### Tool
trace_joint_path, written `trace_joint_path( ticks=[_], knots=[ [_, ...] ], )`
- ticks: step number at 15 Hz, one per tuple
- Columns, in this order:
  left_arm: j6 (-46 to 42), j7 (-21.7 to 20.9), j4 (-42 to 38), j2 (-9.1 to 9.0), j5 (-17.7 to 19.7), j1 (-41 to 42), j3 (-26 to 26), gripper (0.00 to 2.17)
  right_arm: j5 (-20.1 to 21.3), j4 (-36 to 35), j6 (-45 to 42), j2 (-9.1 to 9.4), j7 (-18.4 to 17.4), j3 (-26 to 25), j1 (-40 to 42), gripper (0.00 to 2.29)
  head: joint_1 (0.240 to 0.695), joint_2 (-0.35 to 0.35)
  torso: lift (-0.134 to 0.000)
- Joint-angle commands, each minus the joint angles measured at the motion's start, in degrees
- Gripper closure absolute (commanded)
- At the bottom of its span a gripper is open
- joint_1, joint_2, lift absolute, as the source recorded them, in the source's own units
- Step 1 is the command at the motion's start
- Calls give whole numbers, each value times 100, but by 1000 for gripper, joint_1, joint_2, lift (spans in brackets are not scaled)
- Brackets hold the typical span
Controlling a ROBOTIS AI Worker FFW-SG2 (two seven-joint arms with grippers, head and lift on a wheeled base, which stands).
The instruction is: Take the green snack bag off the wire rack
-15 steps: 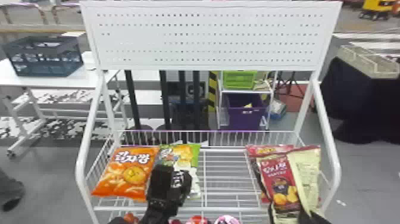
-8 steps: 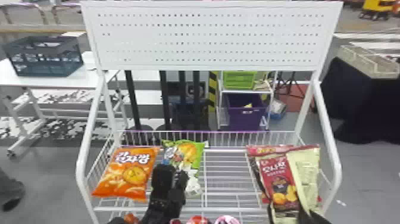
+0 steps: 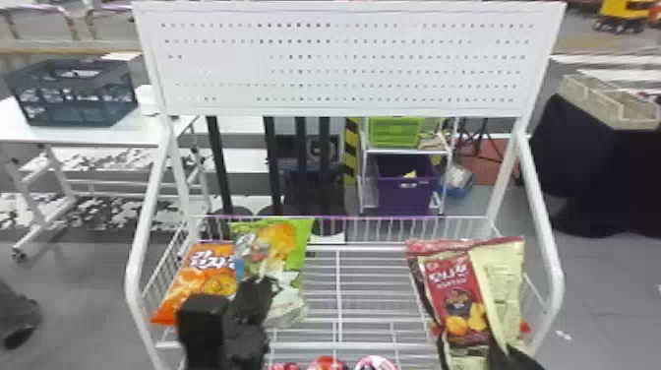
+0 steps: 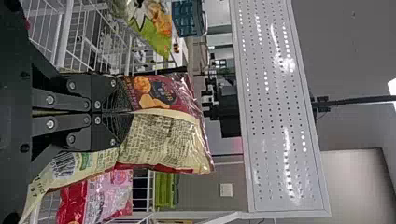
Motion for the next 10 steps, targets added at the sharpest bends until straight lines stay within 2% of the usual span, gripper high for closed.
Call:
trace_joint_path(
  ticks=[1, 6, 9, 10],
  knots=[
    [-522, 20, -680, 181, -172, 906, 499, 1892, 0, -24, 0, 0, 0, 23, 0, 2243, 499, 0, 0],
    [-1806, -243, -1524, 155, -295, 2699, 1668, 1892, 27, -68, 0, 0, 9, 94, 36, 2243, 499, 0, 0],
    [-2597, -577, -1629, -38, -295, 3455, 2353, 1892, 35, -85, -158, 0, 18, 85, 132, 2243, 499, 0, 0],
    [-3001, -815, -1629, -232, -251, 3745, 2635, 1892, 53, -121, -176, 0, 18, 85, 176, 2243, 499, 0, 0]
  ],
)
